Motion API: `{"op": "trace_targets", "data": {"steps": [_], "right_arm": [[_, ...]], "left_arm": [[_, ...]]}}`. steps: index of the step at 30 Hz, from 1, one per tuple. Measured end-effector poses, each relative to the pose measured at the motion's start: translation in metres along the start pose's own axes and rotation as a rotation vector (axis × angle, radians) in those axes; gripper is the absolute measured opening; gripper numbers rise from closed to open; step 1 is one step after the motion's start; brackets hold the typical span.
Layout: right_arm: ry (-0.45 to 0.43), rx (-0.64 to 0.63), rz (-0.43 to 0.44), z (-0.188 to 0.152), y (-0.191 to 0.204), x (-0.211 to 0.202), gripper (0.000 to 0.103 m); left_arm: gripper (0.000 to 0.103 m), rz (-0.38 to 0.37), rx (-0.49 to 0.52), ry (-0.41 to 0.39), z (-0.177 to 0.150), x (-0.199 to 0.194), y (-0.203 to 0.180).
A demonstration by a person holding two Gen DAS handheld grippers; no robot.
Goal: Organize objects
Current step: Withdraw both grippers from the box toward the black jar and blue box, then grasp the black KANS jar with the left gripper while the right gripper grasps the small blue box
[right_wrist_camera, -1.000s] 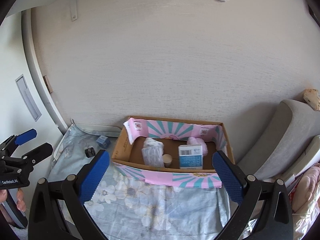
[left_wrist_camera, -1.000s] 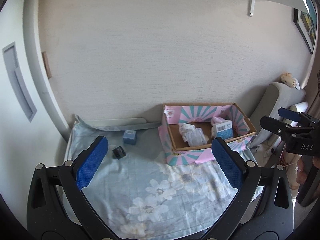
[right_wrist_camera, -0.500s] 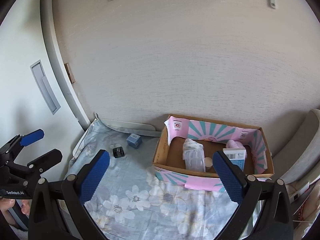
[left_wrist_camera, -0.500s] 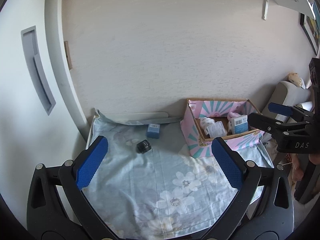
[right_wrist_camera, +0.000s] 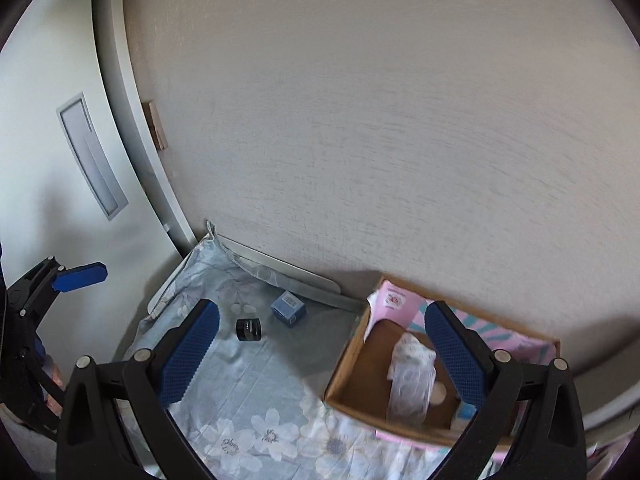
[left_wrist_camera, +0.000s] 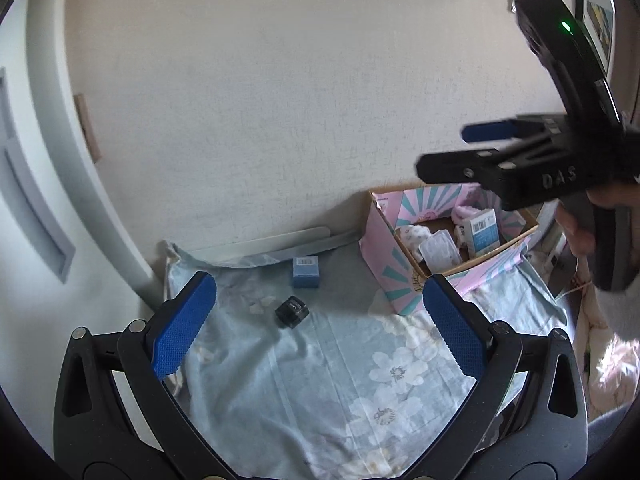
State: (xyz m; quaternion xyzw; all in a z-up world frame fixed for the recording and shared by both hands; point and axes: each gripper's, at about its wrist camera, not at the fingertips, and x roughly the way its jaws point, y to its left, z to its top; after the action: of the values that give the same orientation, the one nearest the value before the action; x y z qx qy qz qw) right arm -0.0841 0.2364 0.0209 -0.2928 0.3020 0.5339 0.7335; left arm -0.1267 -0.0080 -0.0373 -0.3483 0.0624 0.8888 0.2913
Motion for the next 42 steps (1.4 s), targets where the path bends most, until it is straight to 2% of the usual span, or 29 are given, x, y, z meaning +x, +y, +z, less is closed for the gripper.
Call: {"op": "trace_targets", "data": {"steps": [5,11,15,18,22,24,34,39,42], "right_arm": [[0.079,-0.082,0.063,0.011,0.013,0.062,0.098],[0.197,-0.060,0.129,0.004,0.021,0.138,0.088],[0.270,-0.055,0.107,-0.003,0.026,0.178,0.082],[0.318,-0.066,0.086,-0.009,0.034,0.202,0.078],[0.363,-0.075,0.072,-0.019,0.042,0.223,0.075],[0.378,-0.063,0.054,-0.022,0.043,0.231,0.074],[0.422,-0.015,0.023,-0.037,0.039,0.253,0.071],[0.444,0.001,0.024,-0.044,0.036,0.259,0.060],[0.453,0.017,0.035,-0.046,0.036,0.261,0.052]], "left_arm": [[0.103,-0.044,0.022,0.040,-0.007,0.047,0.017],[0.098,-0.085,0.059,0.097,-0.028,0.105,0.032],[0.091,-0.098,0.070,0.143,-0.044,0.138,0.037],[0.089,-0.106,0.081,0.160,-0.054,0.158,0.040],[0.086,-0.117,0.084,0.177,-0.063,0.176,0.044],[0.077,-0.128,0.090,0.190,-0.066,0.185,0.044],[0.067,-0.148,0.099,0.211,-0.072,0.209,0.045],[0.059,-0.138,0.124,0.210,-0.075,0.212,0.042],[0.048,-0.123,0.122,0.209,-0.074,0.212,0.043]]}}
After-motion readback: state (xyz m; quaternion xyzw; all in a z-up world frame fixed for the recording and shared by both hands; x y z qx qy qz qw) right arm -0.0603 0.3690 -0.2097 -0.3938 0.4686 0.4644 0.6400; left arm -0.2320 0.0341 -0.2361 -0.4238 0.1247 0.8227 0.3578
